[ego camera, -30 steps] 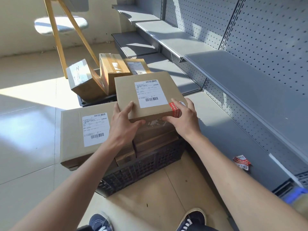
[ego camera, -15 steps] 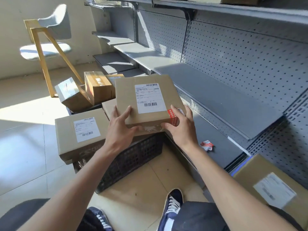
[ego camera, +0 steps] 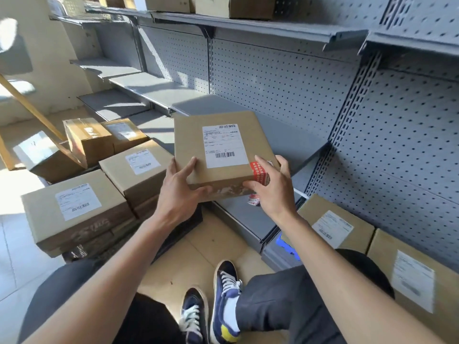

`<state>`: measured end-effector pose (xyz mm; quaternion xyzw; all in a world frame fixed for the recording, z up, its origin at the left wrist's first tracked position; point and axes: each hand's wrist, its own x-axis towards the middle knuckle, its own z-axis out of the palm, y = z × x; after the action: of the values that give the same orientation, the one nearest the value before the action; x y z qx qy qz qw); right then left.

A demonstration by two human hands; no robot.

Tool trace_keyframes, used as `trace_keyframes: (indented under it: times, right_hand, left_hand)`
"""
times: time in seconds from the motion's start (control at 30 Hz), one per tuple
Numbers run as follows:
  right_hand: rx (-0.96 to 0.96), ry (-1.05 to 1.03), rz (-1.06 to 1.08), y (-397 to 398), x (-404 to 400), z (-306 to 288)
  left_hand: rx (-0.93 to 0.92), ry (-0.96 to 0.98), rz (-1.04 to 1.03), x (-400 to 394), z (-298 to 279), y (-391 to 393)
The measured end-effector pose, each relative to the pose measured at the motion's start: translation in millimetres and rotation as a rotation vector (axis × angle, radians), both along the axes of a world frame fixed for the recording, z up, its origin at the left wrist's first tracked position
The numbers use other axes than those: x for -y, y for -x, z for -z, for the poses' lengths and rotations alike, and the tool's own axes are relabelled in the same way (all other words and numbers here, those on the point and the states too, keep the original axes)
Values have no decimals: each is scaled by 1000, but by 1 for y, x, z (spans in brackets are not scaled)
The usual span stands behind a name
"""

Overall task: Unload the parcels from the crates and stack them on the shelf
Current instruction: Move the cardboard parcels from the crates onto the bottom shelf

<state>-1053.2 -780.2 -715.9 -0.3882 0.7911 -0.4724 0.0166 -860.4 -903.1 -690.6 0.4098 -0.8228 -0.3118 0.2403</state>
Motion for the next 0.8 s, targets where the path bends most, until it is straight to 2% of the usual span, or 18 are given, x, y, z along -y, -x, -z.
trace_keyframes:
  times: [0.43,0.8]
  right_hand:
    - [-8,-29,249,30,-78,-2]
    - [76,-109,434,57,-184,3]
  left_hand:
    - [-35,-11,246,-31,3,70]
    - [-22,-58,451,-104,17,140]
